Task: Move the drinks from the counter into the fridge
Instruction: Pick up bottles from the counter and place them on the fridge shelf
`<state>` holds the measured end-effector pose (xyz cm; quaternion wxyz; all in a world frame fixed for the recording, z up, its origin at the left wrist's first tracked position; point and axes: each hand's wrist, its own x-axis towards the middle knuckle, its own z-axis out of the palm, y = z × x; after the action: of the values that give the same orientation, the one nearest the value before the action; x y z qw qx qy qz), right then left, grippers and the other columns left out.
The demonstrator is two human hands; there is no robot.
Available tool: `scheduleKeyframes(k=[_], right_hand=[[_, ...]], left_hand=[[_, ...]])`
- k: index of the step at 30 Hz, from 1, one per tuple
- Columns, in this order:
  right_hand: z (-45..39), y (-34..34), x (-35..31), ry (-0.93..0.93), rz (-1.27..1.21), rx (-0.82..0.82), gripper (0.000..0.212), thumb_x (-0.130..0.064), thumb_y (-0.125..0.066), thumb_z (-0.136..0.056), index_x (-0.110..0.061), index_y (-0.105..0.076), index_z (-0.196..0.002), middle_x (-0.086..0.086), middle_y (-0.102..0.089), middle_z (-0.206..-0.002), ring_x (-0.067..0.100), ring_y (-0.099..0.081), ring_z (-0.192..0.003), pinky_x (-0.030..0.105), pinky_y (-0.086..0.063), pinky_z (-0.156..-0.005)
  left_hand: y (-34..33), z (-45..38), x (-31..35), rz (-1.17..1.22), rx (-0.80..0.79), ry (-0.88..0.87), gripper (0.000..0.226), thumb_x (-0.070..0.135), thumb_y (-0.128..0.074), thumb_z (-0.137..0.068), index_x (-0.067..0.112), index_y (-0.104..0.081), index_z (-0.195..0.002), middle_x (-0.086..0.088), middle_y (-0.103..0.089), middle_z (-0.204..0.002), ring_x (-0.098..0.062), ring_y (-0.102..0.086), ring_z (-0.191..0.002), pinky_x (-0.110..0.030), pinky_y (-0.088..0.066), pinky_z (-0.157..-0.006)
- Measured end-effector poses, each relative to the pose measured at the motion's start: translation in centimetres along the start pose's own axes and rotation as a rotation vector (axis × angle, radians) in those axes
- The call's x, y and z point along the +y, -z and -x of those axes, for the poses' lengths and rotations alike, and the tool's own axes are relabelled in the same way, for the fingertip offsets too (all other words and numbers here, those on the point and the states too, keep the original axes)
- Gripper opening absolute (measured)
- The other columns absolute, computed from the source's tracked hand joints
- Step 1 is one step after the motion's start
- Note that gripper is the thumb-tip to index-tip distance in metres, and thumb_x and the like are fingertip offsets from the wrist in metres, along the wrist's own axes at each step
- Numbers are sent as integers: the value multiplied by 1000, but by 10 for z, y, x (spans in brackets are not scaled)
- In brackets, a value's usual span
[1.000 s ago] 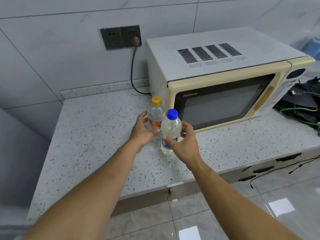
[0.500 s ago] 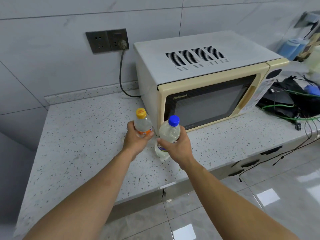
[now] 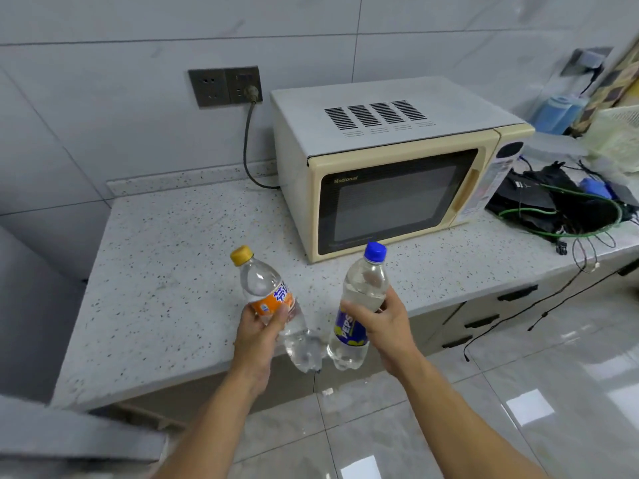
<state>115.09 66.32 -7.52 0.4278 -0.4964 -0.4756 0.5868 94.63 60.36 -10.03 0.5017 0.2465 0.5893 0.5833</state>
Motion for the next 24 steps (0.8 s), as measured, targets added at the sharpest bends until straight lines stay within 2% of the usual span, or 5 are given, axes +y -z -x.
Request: scheduleKeyframes(k=[5, 12, 15, 19, 24], right_hand=[[53, 26, 23, -174, -271, -71, 57, -32, -90, -66, -16, -66, -116, 14, -74, -102, 27, -72, -90, 36, -58, -73], [122, 30, 63, -342, -378, -184, 51, -41, -68, -78, -22, -62, -125, 7, -74, -102, 21, -73, -87, 43, -60, -77], [148, 13, 77, -413, -333, -259, 57, -45, -69, -75, -20, -61, -125, 9, -72, -101, 22, -71, -84, 41, -61, -77], [183, -28, 93, -469, -224, -407, 60, -42, -69, -76, -9, -58, -124, 16, -70, -96, 26, -69, -77, 39, -58, -70], [231, -97, 108, -485, -93, -649, 59, -39, -72, -74, -6, -58, -122, 19, -70, -92, 28, -69, -72, 40, -59, -66]], left_hand=[[19, 81, -17, 275, -93, 105, 46, 32, -55, -89, 9, -56, -129, -16, -70, -111, -30, -68, -99, -44, -57, -84], [48, 194, -63, 206, -39, 189, 58, 52, -58, -88, 10, -59, -127, -25, -68, -116, -38, -69, -97, -43, -57, -76], [63, 235, -81, 211, 77, 211, 68, 61, -60, -80, 8, -62, -123, -26, -70, -110, -40, -69, -93, -40, -57, -71], [96, 288, -97, 279, 262, 224, 72, 77, -58, -65, 16, -77, -99, -22, -73, -102, -34, -67, -83, -36, -53, -65], [149, 350, -99, 401, 518, 142, 109, 81, -77, -44, 2, -61, -118, -22, -72, -101, -31, -72, -79, -35, -57, -59]])
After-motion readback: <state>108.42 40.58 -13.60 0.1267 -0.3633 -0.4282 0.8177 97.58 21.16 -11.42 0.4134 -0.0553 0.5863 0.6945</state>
